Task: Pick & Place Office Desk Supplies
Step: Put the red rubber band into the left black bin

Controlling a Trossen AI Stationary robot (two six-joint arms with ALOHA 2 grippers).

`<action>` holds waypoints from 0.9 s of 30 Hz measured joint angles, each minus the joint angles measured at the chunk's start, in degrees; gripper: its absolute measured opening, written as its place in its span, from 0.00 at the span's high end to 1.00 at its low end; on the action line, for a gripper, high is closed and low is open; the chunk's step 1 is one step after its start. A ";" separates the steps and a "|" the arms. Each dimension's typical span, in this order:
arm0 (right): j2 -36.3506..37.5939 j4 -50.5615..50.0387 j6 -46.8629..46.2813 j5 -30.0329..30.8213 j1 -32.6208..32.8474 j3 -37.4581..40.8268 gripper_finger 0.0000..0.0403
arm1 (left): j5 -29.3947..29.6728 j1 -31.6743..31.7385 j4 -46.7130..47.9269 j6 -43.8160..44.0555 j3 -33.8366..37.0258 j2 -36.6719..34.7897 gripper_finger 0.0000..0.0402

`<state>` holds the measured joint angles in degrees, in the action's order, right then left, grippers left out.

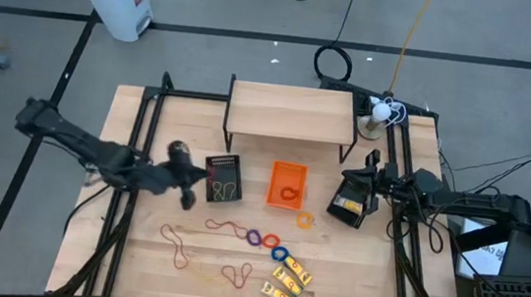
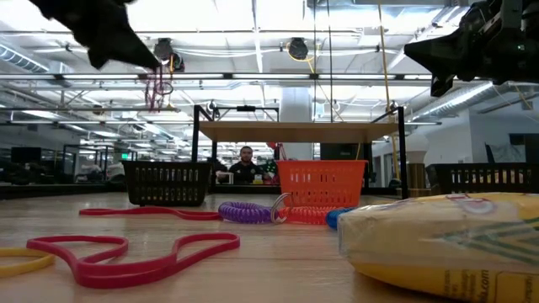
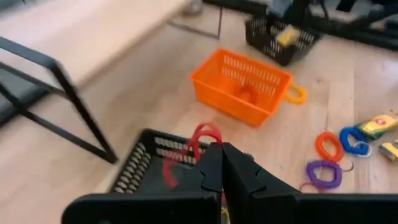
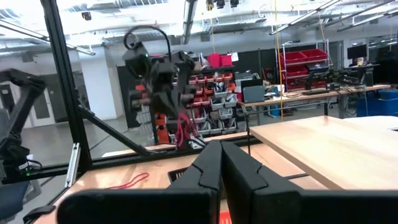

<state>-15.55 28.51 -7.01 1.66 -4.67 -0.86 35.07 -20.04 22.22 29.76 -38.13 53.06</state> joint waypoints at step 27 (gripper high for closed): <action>-0.02 -1.77 -1.86 -0.25 0.00 0.02 0.99 | -20.24 14.66 -7.71 2.88 -0.07 26.32 0.97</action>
<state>-15.57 26.74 -8.86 1.41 -4.67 -0.84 14.83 -5.38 14.52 32.64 -38.20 79.37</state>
